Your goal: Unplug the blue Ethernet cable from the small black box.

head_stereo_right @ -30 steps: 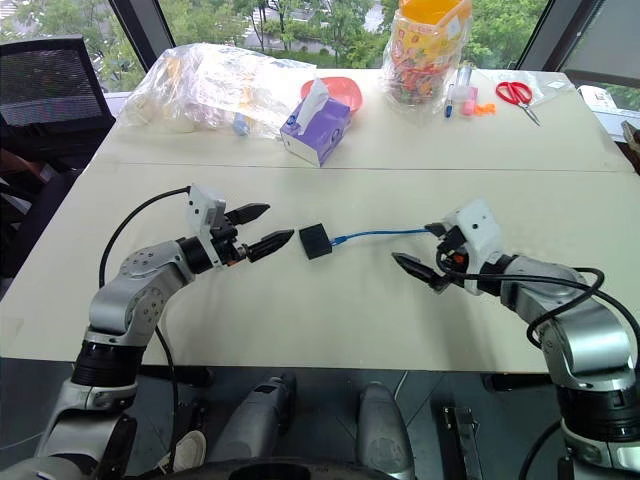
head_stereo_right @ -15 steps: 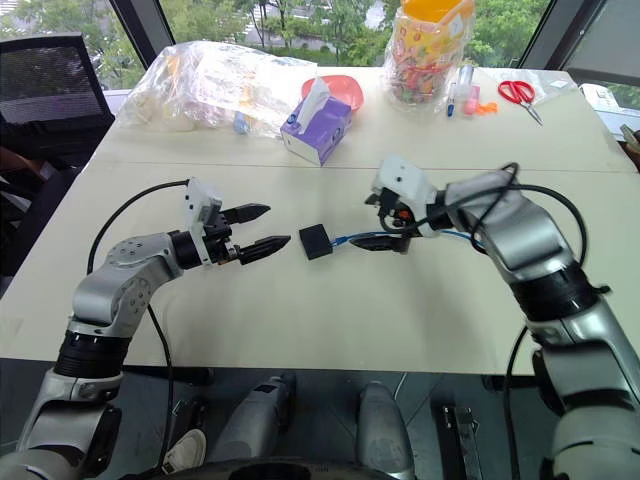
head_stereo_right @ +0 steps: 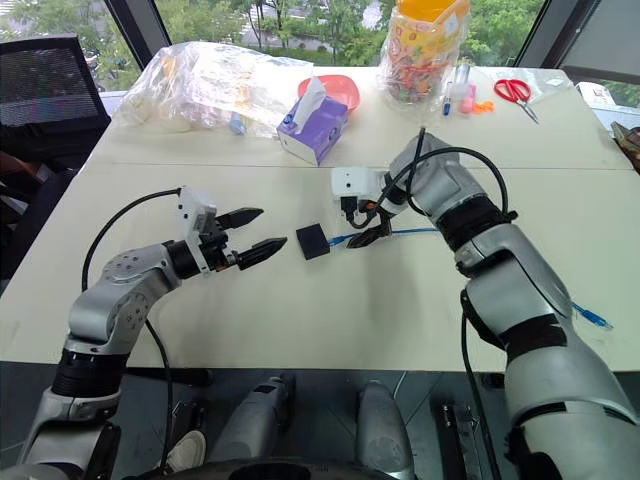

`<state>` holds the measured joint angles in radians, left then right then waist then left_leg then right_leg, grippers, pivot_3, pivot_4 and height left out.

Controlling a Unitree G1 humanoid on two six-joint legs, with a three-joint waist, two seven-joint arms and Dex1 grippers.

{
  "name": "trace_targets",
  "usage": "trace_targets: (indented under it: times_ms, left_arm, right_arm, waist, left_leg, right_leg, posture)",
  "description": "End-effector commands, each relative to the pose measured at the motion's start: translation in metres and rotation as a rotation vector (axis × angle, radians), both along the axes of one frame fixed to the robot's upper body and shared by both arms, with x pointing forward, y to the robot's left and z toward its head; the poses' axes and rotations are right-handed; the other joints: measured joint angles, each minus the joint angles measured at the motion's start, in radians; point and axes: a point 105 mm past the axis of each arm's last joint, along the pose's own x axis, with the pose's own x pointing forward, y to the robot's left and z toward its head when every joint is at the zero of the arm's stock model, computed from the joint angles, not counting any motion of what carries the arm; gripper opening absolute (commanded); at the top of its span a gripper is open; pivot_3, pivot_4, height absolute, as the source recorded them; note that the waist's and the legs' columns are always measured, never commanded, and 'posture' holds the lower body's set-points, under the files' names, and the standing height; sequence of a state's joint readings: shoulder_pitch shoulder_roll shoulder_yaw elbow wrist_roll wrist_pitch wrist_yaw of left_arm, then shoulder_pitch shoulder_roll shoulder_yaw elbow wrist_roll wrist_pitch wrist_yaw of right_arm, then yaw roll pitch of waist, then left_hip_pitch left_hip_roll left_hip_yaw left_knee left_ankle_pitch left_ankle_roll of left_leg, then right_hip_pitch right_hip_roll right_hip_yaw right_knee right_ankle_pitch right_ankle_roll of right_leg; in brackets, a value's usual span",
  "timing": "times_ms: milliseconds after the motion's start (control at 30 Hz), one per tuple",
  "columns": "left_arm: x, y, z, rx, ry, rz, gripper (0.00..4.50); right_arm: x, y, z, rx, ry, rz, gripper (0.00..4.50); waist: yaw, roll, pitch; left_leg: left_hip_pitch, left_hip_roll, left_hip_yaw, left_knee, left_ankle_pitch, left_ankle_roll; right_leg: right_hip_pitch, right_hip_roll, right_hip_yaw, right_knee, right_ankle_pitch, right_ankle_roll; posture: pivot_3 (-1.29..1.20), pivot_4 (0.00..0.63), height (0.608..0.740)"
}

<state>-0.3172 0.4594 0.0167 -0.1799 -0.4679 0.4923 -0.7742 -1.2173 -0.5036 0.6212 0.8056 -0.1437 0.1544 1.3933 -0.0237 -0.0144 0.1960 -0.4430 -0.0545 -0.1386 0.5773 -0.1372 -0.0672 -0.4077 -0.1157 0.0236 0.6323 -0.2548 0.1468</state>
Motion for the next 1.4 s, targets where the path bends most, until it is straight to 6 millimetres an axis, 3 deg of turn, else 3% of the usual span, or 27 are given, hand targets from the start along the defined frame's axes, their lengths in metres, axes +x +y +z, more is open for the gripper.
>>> trace_targets:
  times_ms: [33, 133, 233, 467, 567, 667, 800, 933, 1067, 1400]
  left_arm:
    - [-0.002, 0.002, 0.013, -0.006, -0.064, 0.011, 4.46]
    - [-0.003, 0.003, 0.013, -0.003, -0.067, 0.018, 4.46]
    - [-0.004, 0.004, 0.011, 0.008, -0.067, 0.022, 4.50]
    - [-0.001, 0.006, 0.013, 0.015, -0.072, 0.029, 4.50]
    - [-0.001, 0.006, 0.013, 0.016, -0.071, 0.029, 4.50]
    - [-0.001, 0.005, 0.012, 0.019, -0.068, 0.027, 4.50]
    - [0.004, 0.008, 0.023, -0.037, -0.059, 0.043, 4.50]
    - [0.008, 0.007, 0.035, -0.090, -0.040, 0.026, 4.50]
    - [0.016, 0.003, 0.049, -0.140, -0.018, -0.019, 4.50]
    - [0.026, -0.014, 0.072, -0.221, 0.043, -0.169, 4.50]
  right_arm:
    - [0.003, 0.006, 0.008, -0.024, -0.018, 0.049, 4.50]
    - [0.003, 0.009, 0.003, -0.049, -0.018, 0.075, 4.50]
    - [0.002, 0.012, -0.003, -0.064, 0.007, 0.088, 3.62]
    - [0.002, 0.020, -0.010, -0.074, 0.004, 0.103, 0.03]
    - [0.004, 0.024, -0.006, -0.046, -0.029, 0.106, 0.03]
    - [0.017, 0.024, 0.008, 0.004, -0.210, 0.091, 0.03]
    - [0.024, 0.021, 0.042, 0.249, -0.500, 0.024, 0.03]
    - [0.012, 0.005, 0.060, 0.384, -0.741, -0.036, 0.03]
    - [-0.015, -0.005, 0.071, 0.465, -0.997, -0.057, 0.03]
    - [-0.049, -0.010, 0.062, 0.367, -1.313, -0.037, 0.03]
  waist:
    - [-0.001, 0.000, 0.000]
    - [-0.002, 0.000, 0.000]
    - [-0.005, 0.000, 0.000]
    - [-0.023, 0.000, 0.000]
    - [-0.024, 0.001, 0.000]
    - [-0.023, 0.001, 0.000]
    - [-0.013, 0.001, 0.000]
    - [-0.007, 0.001, 0.000]
    - [-0.003, 0.001, 0.000]
    - [-0.014, 0.000, 0.000]
  left_leg:
    - [0.000, 0.000, 0.000, 0.000, 0.000, 0.000]
    - [0.000, 0.000, 0.000, 0.000, 0.000, 0.000]
    - [0.000, 0.000, 0.000, 0.000, 0.000, 0.000]
    - [0.001, 0.000, -0.001, 0.000, 0.000, -0.001]
    - [0.002, 0.001, -0.001, 0.000, 0.001, -0.001]
    - [0.002, 0.001, -0.001, 0.000, 0.001, -0.001]
    - [0.001, 0.000, -0.002, 0.000, 0.001, -0.001]
    - [0.001, 0.000, -0.002, 0.000, 0.001, -0.001]
    - [0.001, 0.000, -0.001, 0.000, 0.001, -0.001]
    - [0.002, 0.000, -0.001, 0.002, 0.001, -0.001]
  right_leg:
    - [0.000, 0.000, 0.000, 0.000, 0.000, 0.000]
    - [0.000, 0.000, 0.000, 0.000, 0.000, 0.000]
    - [0.000, 0.000, 0.000, 0.000, 0.000, 0.000]
    - [0.000, 0.001, 0.000, 0.003, 0.000, 0.000]
    - [0.000, 0.001, 0.000, 0.004, 0.000, 0.000]
    - [-0.001, 0.001, 0.001, 0.005, 0.000, 0.000]
    - [-0.001, 0.001, 0.001, 0.005, 0.000, 0.000]
    - [-0.001, 0.001, 0.001, 0.004, 0.000, 0.000]
    - [-0.001, 0.001, 0.001, 0.005, 0.000, 0.000]
    - [0.001, 0.001, 0.001, 0.005, 0.000, 0.000]
  posture:
    - [0.00, 0.150, 0.728]
    - [0.00, 0.150, 0.728]
    - [0.00, 0.150, 0.728]
    - [0.00, 0.150, 0.728]
    - [0.00, 0.150, 0.728]
    - [0.00, 0.150, 0.728]
    - [0.00, 0.150, 0.728]
    - [0.00, 0.150, 0.728]
    - [0.00, 0.150, 0.728]
    - [0.00, 0.150, 0.728]
